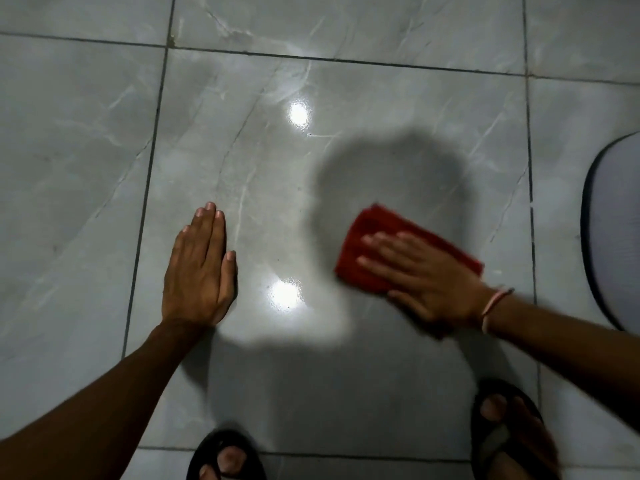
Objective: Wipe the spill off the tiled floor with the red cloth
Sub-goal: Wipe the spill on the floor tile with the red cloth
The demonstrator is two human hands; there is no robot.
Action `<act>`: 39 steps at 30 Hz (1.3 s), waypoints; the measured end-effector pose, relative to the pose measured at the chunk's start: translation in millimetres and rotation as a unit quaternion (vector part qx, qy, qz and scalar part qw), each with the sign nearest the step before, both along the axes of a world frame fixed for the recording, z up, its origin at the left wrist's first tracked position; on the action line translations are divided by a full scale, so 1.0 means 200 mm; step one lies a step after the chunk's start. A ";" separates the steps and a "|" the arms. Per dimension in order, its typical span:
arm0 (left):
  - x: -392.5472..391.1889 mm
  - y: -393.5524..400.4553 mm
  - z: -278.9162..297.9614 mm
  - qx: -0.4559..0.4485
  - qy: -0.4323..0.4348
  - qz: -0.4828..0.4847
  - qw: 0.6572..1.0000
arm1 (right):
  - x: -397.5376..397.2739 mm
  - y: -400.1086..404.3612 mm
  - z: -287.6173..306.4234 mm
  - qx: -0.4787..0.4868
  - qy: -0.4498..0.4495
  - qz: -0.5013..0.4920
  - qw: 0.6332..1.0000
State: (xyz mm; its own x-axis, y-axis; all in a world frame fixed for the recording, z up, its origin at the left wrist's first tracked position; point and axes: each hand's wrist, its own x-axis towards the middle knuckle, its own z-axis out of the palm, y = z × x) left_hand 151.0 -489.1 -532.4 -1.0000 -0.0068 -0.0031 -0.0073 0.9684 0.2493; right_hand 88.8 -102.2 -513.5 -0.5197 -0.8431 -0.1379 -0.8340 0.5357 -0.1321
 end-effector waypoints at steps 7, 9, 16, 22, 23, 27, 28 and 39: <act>-0.01 0.00 -0.01 -0.001 0.003 -0.002 1.000 | -0.33 -0.29 0.05 -0.024 0.021 -0.336 0.941; -0.01 -0.01 0.00 0.001 0.004 -0.003 1.000 | -0.09 -0.45 0.02 -0.047 -0.001 -0.173 0.984; -0.01 -0.01 0.00 -0.003 0.004 0.004 1.000 | -0.17 0.07 0.03 -0.041 -0.009 0.021 0.999; -0.01 0.00 0.00 -0.010 -0.001 -0.002 1.000 | -0.80 -0.31 0.02 -0.049 0.031 -0.369 0.928; -0.01 -0.01 0.00 -0.009 0.000 -0.002 1.000 | -0.80 -0.45 0.03 -0.056 0.030 -0.379 0.923; 0.00 0.00 0.00 -0.003 0.008 -0.004 1.000 | -0.45 -0.81 0.02 -0.083 0.022 -0.244 0.966; 0.00 0.00 0.00 -0.005 0.010 -0.003 1.000 | -0.27 -0.81 0.00 -0.092 0.010 -0.181 0.979; -0.01 -0.01 -0.01 -0.006 0.008 0.000 1.000 | -0.20 0.08 0.00 -0.030 -0.021 0.051 0.998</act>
State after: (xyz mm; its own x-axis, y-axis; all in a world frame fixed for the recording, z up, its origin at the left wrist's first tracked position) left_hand 149.9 -491.0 -534.0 -0.9999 -0.0069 0.0129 -0.0037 0.9714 0.2374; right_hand 47.9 -85.4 -513.3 -0.4262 -0.8984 -0.1057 -0.8764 0.4390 -0.1981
